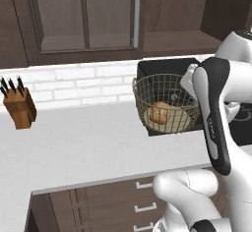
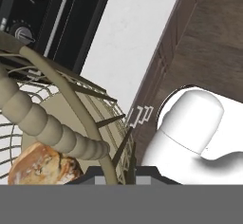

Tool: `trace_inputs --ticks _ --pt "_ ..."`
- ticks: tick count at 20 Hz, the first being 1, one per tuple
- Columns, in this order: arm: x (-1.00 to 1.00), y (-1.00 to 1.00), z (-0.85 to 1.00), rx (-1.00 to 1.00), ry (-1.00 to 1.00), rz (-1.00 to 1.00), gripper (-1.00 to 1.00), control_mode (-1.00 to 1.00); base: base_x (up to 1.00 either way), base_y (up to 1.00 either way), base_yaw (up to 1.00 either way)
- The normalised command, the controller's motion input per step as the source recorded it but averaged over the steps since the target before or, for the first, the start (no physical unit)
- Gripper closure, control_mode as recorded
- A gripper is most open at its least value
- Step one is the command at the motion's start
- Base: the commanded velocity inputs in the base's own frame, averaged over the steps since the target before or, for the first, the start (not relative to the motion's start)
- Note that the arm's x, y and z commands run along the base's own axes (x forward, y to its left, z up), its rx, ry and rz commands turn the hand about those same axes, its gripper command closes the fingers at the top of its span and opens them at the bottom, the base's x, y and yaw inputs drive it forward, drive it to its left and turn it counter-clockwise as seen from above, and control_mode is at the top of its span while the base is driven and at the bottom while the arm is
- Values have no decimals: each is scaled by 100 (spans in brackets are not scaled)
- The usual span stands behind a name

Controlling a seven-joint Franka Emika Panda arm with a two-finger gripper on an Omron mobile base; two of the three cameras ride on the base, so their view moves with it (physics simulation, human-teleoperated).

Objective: Open the cabinet, pick up the bread from the cabinet and place it in the basket. Then move the basket to the dining counter.

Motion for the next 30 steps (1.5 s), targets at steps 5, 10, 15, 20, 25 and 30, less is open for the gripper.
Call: trace_inputs --ticks 5,10,15,20,25,30 --pt "0 -7 0 0 0 0 100 -100 0 0 0" --pt "0 -2 0 0 0 0 100 100 -10 -13 0" --pt "0 0 0 0 0 0 100 100 -92 -6 26" --pt "0 0 0 0 0 0 100 100 -64 2 82" --pt "0 0 0 0 0 0 100 100 -4 0 98" --pt "0 0 0 0 0 0 100 100 -4 0 100"
